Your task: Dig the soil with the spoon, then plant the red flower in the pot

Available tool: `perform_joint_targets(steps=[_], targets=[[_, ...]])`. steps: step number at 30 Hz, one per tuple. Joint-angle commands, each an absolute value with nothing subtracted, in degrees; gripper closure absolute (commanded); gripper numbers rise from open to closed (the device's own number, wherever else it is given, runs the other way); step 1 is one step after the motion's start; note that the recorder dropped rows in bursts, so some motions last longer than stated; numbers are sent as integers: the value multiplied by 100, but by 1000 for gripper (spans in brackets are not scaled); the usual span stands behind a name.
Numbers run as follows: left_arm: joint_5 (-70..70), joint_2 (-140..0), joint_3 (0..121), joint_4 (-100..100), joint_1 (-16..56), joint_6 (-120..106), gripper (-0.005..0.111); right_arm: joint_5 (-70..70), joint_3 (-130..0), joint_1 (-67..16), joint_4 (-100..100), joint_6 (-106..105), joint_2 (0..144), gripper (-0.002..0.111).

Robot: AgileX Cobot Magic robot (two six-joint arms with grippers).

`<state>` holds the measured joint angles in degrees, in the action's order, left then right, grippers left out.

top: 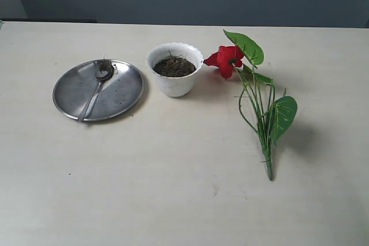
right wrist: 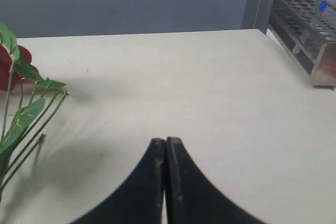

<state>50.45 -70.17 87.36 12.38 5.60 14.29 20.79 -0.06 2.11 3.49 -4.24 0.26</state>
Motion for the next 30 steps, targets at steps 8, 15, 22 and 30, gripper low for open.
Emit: perform_joint_targets(steps=[8, 15, 22, 30], targets=[[5052, -6972, 8706, 1660, 588, 1436, 106, 2065, 0, 198, 345, -431, 0, 108], [5028, -6918, 8706, 2265, 588, 1436, 106, 2065, 0, 198, 345, -431, 0, 108], [4660, -6638, 8703, 2413, -3, 1464, 106, 2065, 0, 198, 345, -431, 0, 108], [3592, -5956, 7776, 2192, -789, 1435, 106, 2065, 0, 198, 345, -431, 0, 108]])
